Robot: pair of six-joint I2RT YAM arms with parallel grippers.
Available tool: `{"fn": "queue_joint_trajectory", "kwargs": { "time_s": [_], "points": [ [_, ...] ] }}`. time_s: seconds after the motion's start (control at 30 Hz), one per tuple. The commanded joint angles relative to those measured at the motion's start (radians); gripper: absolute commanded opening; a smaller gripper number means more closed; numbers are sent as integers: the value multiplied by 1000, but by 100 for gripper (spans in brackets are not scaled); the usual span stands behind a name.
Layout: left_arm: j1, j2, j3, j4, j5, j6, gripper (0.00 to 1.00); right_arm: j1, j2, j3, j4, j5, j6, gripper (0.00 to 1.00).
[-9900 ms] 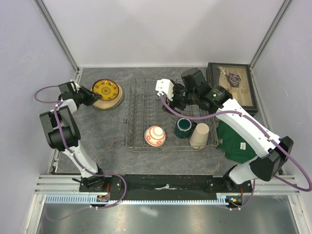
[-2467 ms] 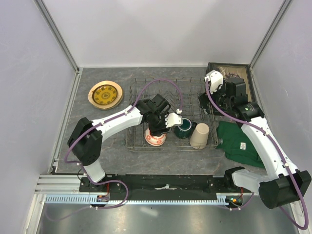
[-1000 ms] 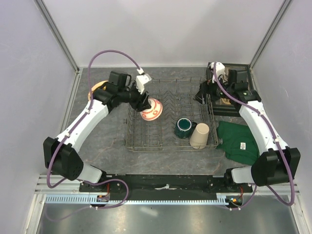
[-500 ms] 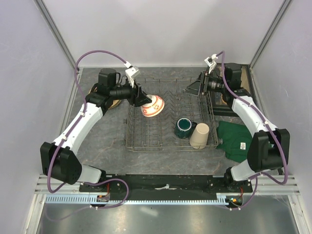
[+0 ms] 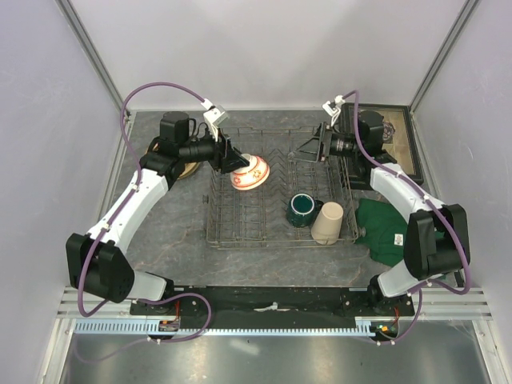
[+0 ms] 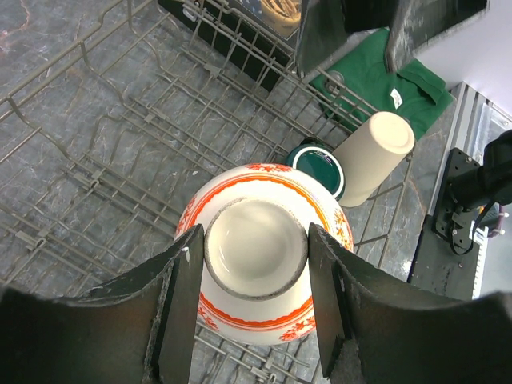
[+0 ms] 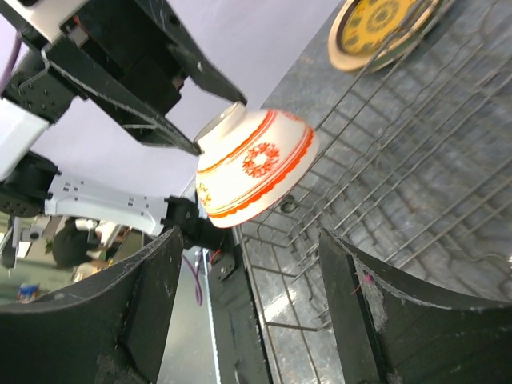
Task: Unload the mixed dishes from the dish rack
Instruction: Pick up the bowl from the dish rack.
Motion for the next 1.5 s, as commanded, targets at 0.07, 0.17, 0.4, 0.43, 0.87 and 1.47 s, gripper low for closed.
{"fn": "queue_joint_trajectory", "kwargs": {
  "time_s": [0.07, 0.17, 0.4, 0.43, 0.87, 1.47],
  "points": [
    [4, -50, 11, 67, 8, -21, 1, 71, 22, -32, -39, -5, -43, 76],
    [4, -48, 9, 64, 3, -21, 2, 94, 33, -61, -36, 2, -46, 75],
    [4, -45, 6, 64, -3, -21, 2, 136, 56, -98, 24, -1, -8, 75],
    [4, -43, 6, 66, -5, -21, 2, 139, 67, -95, 38, -5, 6, 75],
    [4, -50, -1, 66, -11, -21, 2, 177, 160, -104, 458, -27, 332, 74],
    [4, -57, -15, 71, -31, 8, 1, 220, 260, -66, 840, -19, 624, 72]
  ]
}}
